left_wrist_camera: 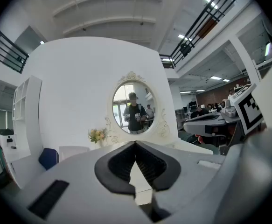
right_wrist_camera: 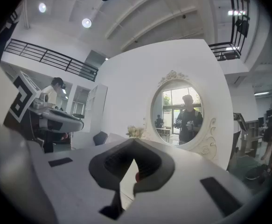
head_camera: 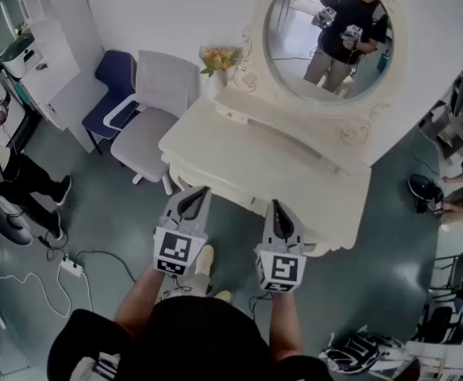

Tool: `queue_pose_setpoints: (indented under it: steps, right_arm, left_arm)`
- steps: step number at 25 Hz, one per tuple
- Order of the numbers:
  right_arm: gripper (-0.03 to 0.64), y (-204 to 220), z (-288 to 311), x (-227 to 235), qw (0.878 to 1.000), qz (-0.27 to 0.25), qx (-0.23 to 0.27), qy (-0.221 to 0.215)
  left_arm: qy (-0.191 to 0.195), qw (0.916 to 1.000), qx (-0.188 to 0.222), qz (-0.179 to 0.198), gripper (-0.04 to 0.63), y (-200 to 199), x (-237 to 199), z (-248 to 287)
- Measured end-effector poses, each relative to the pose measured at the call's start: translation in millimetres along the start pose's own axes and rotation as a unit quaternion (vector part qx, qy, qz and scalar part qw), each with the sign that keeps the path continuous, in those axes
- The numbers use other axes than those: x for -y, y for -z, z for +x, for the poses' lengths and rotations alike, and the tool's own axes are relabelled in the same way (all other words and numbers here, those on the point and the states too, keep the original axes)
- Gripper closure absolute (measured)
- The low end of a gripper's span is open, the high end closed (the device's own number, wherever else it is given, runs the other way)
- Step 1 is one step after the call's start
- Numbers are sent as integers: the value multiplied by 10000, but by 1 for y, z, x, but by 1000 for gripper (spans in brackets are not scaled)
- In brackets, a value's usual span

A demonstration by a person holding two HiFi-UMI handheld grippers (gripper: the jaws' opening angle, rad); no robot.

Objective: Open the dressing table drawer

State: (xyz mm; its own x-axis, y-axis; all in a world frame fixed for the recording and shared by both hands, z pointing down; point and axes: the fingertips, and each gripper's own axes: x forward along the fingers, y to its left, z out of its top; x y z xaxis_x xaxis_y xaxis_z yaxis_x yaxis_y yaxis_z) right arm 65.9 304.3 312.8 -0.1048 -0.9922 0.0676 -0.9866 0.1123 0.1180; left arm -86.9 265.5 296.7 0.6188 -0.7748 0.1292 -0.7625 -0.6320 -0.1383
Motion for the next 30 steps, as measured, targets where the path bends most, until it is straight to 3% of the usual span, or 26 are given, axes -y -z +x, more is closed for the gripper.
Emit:
queue_pose_setpoints:
  steps: [12, 30]
  right_arm:
    - [620, -1, 32, 9, 9994, 231, 249, -49]
    - [620, -11, 149, 14, 9998, 122, 63, 167]
  left_arm:
    - [-1, 10000, -35, -27, 592, 3, -15, 27]
    - [235, 9996, -22, -170, 592, 4, -97, 119]
